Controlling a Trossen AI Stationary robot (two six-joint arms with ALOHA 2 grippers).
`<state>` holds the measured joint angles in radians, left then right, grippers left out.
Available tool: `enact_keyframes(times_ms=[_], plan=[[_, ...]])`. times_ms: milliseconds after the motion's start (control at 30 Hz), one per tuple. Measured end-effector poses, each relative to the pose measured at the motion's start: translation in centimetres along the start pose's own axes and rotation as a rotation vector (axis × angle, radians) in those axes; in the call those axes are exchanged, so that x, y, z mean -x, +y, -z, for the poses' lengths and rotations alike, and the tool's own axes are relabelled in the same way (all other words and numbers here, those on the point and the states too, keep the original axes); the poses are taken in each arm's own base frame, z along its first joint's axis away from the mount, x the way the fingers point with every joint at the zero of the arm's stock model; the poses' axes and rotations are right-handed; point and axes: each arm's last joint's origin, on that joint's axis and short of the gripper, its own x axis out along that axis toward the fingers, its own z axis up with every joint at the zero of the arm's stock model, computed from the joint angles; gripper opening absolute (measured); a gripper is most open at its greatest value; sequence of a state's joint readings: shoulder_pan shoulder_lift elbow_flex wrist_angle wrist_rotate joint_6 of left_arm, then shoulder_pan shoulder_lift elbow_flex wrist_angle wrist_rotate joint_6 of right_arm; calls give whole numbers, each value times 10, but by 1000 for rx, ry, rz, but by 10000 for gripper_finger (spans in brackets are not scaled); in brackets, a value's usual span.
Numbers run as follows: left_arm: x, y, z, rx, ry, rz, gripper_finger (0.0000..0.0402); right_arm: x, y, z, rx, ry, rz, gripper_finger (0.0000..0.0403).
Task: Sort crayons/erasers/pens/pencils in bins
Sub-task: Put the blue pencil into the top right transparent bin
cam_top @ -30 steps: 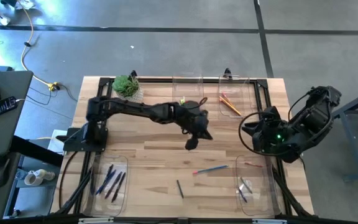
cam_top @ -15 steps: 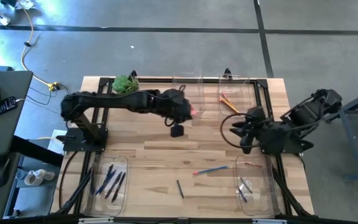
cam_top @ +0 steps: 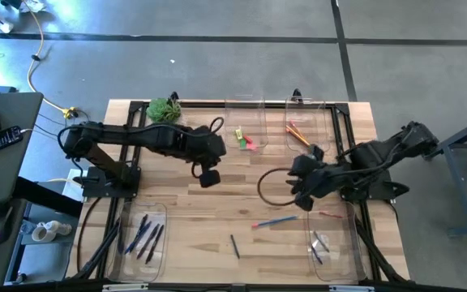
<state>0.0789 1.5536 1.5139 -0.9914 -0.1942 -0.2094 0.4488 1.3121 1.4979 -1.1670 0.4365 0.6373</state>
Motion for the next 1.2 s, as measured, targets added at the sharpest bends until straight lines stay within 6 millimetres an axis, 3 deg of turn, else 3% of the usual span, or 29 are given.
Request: enact_keyframes(times_ms=[467,800,1000,1200], plan=[[15,-40,38,147,184,-132,0,-63,37,3,291,207,-73,176],[29,-71,58,234,190,-166,0,-120,59,3,441,298,-169,173],[31,-73,61,256,207,-171,0,-150,67,12,535,377,-176,172],[41,-59,70,265,278,-238,0,-171,73,20,594,426,-182,172]])
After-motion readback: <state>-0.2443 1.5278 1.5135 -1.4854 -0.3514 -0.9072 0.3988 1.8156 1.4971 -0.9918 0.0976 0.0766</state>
